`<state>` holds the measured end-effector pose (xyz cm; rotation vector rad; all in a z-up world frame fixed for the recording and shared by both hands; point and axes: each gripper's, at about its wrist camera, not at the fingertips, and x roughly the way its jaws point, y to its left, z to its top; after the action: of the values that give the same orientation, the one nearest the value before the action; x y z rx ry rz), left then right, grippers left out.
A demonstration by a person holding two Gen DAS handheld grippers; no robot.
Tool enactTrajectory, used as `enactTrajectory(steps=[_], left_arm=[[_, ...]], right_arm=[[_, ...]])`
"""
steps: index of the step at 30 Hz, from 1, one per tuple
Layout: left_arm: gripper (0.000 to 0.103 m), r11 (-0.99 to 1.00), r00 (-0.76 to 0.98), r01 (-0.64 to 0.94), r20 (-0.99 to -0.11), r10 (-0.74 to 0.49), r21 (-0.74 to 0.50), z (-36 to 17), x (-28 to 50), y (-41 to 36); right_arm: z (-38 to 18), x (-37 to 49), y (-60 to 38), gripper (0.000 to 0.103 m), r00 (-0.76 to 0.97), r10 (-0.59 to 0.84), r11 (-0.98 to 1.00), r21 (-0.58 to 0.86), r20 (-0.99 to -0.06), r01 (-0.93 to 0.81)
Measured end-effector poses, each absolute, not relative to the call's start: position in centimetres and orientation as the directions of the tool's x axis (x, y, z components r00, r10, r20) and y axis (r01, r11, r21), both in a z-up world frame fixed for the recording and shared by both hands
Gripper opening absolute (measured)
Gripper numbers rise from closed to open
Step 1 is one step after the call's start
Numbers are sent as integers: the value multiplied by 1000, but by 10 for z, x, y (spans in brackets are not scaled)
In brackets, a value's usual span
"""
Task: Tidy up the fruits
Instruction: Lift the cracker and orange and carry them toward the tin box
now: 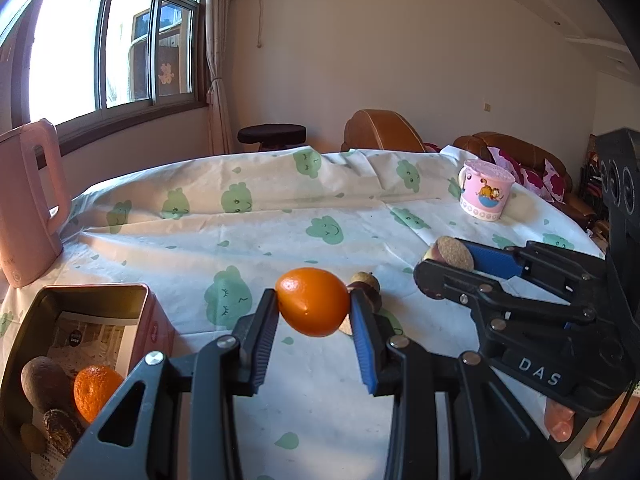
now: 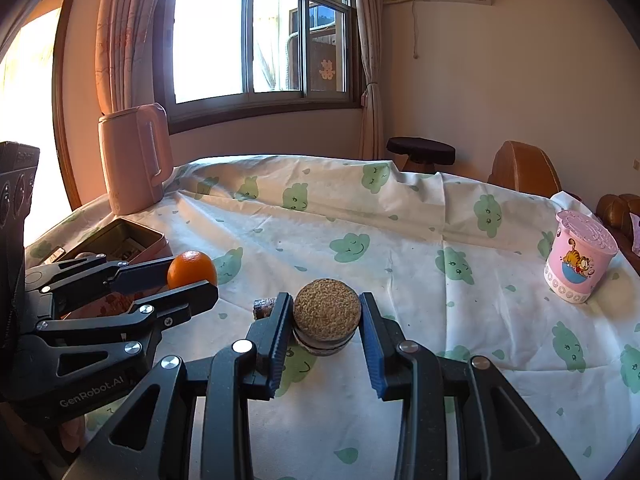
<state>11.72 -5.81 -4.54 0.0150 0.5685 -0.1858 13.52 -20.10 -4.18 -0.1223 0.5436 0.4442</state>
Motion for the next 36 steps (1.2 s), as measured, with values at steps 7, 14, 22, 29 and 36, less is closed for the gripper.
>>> enactTrajectory(steps=[7, 14, 22, 29, 36], left_arm=[[38, 985, 839, 172, -519, -164, -32, -43, 114, -58], [38, 986, 856, 163, -494, -154, -25, -41, 109, -57], [38, 990, 877, 144, -462, -132, -10, -37, 102, -57], [38, 992, 893, 126, -435, -117, -6, -35, 97, -55], [38, 993, 905, 114, -412, -105, -3, -33, 92, -54]], right_arm=[[-40, 132, -202, 36, 773, 377, 900, 3, -510, -437], [-39, 130, -204, 36, 782, 378, 901, 3, -495, -433], [-36, 123, -206, 36, 801, 379, 903, -3, -463, -429], [-32, 116, -208, 36, 823, 378, 906, -11, -424, -423], [-27, 103, -207, 36, 855, 370, 909, -49, -363, -414]])
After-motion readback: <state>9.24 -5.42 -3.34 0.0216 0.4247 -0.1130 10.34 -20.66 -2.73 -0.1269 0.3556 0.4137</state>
